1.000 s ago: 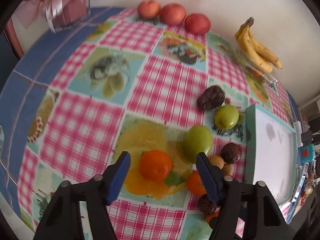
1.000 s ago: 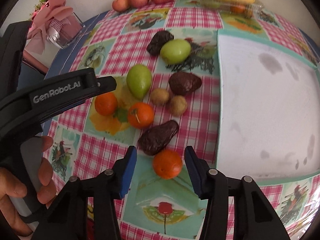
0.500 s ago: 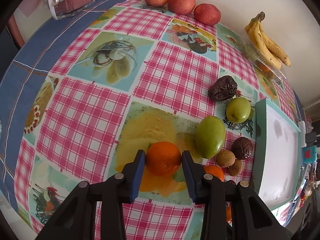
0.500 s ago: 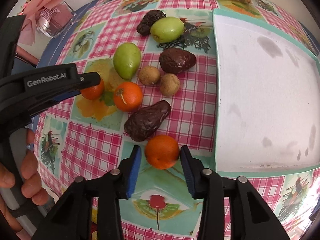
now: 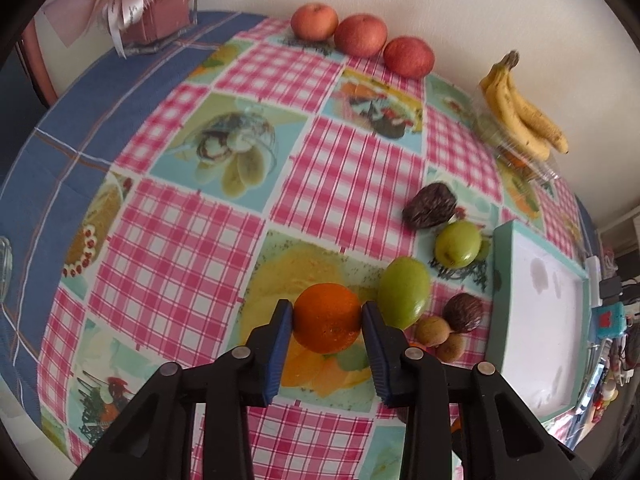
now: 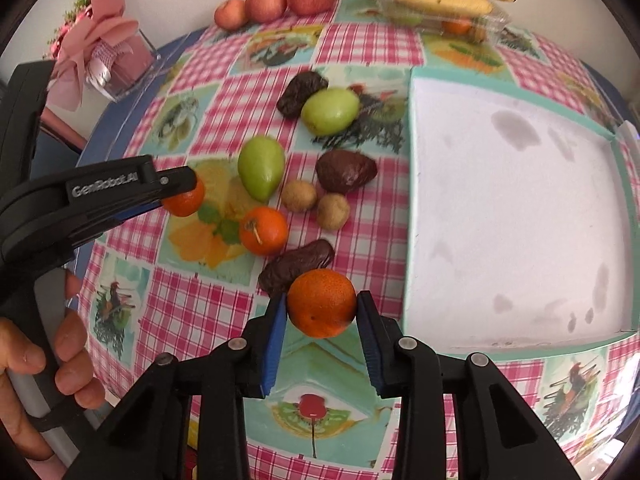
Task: Organize fruits
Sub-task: 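Carry the held orange with the left tool over the white tray while the right tool carries its orange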
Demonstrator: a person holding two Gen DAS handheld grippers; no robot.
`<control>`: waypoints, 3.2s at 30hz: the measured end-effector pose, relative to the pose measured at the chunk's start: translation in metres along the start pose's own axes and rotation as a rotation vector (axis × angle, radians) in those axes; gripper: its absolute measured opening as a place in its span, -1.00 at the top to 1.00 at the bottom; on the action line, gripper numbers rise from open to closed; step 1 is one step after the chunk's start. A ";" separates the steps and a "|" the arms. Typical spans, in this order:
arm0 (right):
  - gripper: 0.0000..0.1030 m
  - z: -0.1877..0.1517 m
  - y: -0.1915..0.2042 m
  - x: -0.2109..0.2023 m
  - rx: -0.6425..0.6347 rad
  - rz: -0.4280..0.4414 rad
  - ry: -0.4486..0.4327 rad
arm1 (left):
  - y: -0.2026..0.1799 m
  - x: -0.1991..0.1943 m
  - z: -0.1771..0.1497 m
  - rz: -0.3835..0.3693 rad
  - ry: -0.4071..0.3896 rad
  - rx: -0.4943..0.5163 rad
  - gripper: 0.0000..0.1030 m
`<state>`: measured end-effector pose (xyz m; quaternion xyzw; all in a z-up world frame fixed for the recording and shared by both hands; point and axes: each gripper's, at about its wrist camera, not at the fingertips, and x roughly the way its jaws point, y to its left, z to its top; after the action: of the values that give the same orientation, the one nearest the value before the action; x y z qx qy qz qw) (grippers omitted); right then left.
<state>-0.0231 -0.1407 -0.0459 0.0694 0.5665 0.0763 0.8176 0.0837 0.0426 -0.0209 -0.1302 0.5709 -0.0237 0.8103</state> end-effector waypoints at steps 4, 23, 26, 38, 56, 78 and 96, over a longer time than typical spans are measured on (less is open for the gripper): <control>0.29 0.003 -0.005 -0.012 0.014 -0.012 -0.042 | -0.005 -0.018 0.003 -0.013 -0.052 0.015 0.26; 0.29 0.015 -0.124 -0.048 0.329 -0.193 -0.140 | -0.061 -0.044 -0.012 -0.074 -0.108 0.165 0.26; 0.29 0.013 -0.146 -0.054 0.382 -0.210 -0.152 | -0.073 -0.043 -0.016 -0.091 -0.099 0.189 0.27; 0.29 0.020 -0.194 -0.071 0.454 -0.241 -0.235 | -0.142 -0.039 -0.025 -0.152 -0.063 0.327 0.26; 0.28 0.045 -0.231 -0.044 0.467 -0.229 -0.205 | -0.240 0.028 -0.025 -0.131 0.033 0.508 0.26; 0.28 0.078 -0.253 -0.003 0.455 -0.260 -0.161 | -0.267 0.088 -0.009 -0.097 0.086 0.542 0.26; 0.28 0.078 -0.254 -0.003 0.464 -0.268 -0.150 | -0.270 0.089 -0.009 -0.072 0.093 0.554 0.26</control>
<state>0.0604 -0.3922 -0.0666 0.1845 0.5106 -0.1699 0.8224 0.1358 -0.2363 -0.0409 0.0773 0.5741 -0.2138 0.7866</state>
